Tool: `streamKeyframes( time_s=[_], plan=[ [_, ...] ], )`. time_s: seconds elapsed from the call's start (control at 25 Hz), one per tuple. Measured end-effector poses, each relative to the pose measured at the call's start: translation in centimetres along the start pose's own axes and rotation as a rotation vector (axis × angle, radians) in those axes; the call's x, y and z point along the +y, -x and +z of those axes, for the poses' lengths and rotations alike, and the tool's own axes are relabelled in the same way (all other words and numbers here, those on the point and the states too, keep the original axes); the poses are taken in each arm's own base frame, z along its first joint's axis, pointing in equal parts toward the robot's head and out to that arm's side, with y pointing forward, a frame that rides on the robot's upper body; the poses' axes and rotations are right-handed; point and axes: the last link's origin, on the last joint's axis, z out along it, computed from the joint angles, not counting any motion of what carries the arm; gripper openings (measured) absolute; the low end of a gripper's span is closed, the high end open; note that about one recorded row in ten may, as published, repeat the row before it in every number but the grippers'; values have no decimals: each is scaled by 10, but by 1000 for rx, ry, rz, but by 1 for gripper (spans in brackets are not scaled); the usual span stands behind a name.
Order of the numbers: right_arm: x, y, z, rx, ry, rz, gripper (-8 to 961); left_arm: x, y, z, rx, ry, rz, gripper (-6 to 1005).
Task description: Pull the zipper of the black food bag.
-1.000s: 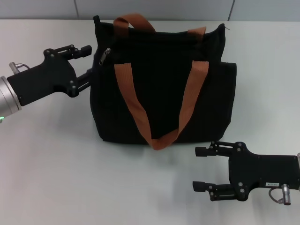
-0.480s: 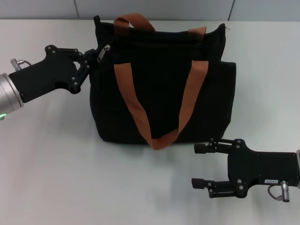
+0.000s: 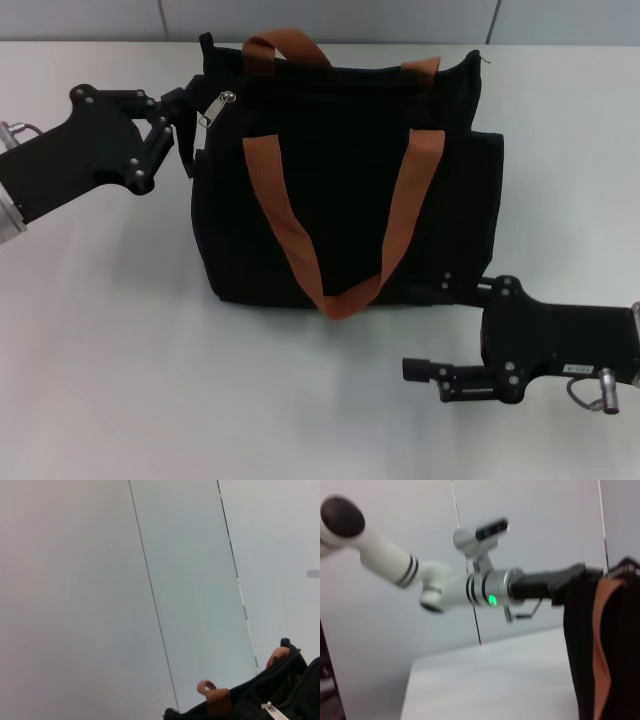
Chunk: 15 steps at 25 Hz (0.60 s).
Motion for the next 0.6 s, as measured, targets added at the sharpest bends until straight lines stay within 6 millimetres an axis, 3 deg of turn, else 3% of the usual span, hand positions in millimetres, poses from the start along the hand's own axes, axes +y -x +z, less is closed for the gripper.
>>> streamKeyframes(
  time_s=[0.24, 0.6],
  plan=[
    [-3, 26, 2, -133, 35, 103, 777, 5, 2, -7, 19, -24, 24, 19],
    [-37, 86, 16, -202, 127, 424, 777, 11, -2, -11, 80, -56, 45, 19]
  ],
)
